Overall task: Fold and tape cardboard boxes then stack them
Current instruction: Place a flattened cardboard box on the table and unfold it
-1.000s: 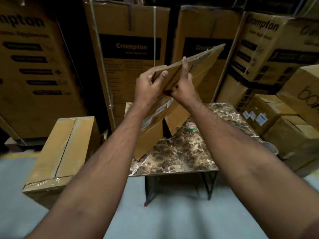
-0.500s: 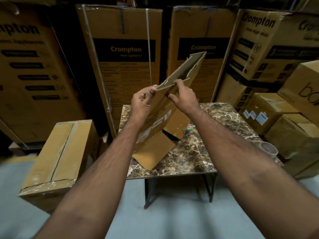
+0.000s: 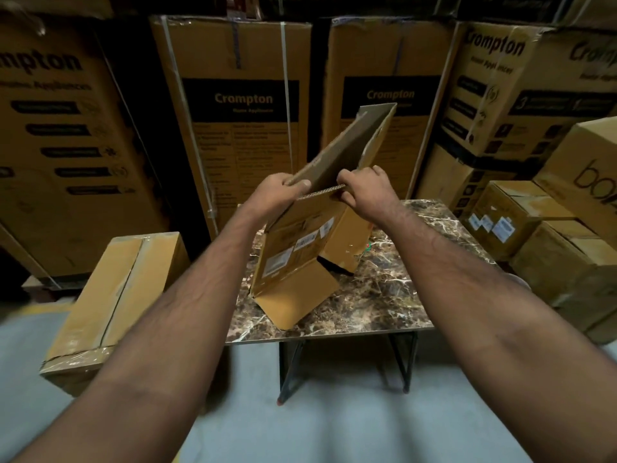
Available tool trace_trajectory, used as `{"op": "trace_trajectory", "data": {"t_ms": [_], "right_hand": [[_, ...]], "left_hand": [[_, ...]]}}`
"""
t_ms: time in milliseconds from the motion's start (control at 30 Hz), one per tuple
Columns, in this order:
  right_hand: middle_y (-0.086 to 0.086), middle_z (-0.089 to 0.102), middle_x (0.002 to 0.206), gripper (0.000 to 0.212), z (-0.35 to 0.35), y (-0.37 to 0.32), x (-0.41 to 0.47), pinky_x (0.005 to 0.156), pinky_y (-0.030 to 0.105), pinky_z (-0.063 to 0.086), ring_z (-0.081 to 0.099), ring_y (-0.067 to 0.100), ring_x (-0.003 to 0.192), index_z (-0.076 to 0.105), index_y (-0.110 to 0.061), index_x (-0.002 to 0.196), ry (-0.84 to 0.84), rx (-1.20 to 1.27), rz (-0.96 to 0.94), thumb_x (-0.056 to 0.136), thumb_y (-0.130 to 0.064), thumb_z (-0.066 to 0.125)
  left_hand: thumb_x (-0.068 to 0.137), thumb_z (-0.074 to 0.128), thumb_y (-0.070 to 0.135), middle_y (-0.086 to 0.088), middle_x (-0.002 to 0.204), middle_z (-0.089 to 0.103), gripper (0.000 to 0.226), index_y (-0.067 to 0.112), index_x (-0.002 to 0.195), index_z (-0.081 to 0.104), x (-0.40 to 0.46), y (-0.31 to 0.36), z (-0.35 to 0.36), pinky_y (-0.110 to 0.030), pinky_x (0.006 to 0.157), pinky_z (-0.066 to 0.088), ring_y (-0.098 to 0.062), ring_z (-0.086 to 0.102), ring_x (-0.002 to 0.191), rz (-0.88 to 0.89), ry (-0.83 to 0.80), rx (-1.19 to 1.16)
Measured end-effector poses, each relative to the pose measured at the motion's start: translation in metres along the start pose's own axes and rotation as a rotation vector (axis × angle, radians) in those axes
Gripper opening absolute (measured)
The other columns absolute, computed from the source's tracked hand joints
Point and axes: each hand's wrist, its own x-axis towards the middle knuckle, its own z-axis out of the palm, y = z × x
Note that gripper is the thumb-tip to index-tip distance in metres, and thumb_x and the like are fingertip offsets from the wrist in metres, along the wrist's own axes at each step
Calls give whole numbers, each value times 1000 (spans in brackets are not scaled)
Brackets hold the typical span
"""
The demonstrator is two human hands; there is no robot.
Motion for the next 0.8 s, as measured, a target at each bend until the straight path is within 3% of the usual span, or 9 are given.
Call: {"op": "trace_trajectory", "data": {"t_ms": [67,167,300,400,467,600,667,800], "right_hand": [[7,65,113,22,-3,2,-4,113,51,33,56,30,114,56,-19,120,33,-16,-18,100,-29,55],[10,65,110,25,-11,9,-9,95,46,43,56,31,105,58,-14,115,130,-6,-36,101,-34,55],[10,65,107,39,-39,15,-6,85,45,45,58,32,102,56,-14,115,175,-83,-89,99,-49,54],[4,66,107,40,-61,24,-8,93,46,43,60,27,104,56,-20,114,154,-156,-72,98,-56,51],[0,64,101,36,-75,32,-10,94,45,42,60,23,99,56,-22,110,171,-164,-61,99,-56,49],[-6,57,85,36,-87,37,-16,79,39,50,59,18,84,52,-26,95,73,-90,44,101,-60,40],[-6,57,86,38,-81,37,-21,73,36,52,59,16,84,53,-27,97,-9,-57,106,101,-61,37],[1,63,102,52,-63,29,-17,86,43,56,62,22,96,60,-23,113,-197,-58,132,99,-67,35]], "left_hand": [[100,55,37,-8,117,66,43,12,135,58,6,2,-1,-40,88,57,-24,65,103,-72,180,-1],[102,53,38,-10,109,70,37,11,124,64,11,3,5,-46,86,58,-29,68,97,-84,481,-47],[103,52,35,-6,101,70,33,8,112,66,9,0,17,-41,84,59,-26,68,93,-128,722,-241],[104,51,32,-5,99,66,33,4,113,64,8,10,26,-32,79,54,-21,65,91,-161,804,-343],[104,51,33,-6,103,68,35,3,117,63,13,20,27,-33,80,55,-21,66,94,-141,844,-361],[105,50,32,-6,106,68,33,5,118,63,23,35,30,-28,73,55,-18,66,92,-85,784,-282],[105,50,32,-6,105,68,30,7,115,63,24,28,35,-26,71,54,-17,66,91,-83,752,-237],[105,49,30,-7,105,67,34,2,117,63,20,7,41,-33,77,54,-24,65,99,-172,717,-217]]}}
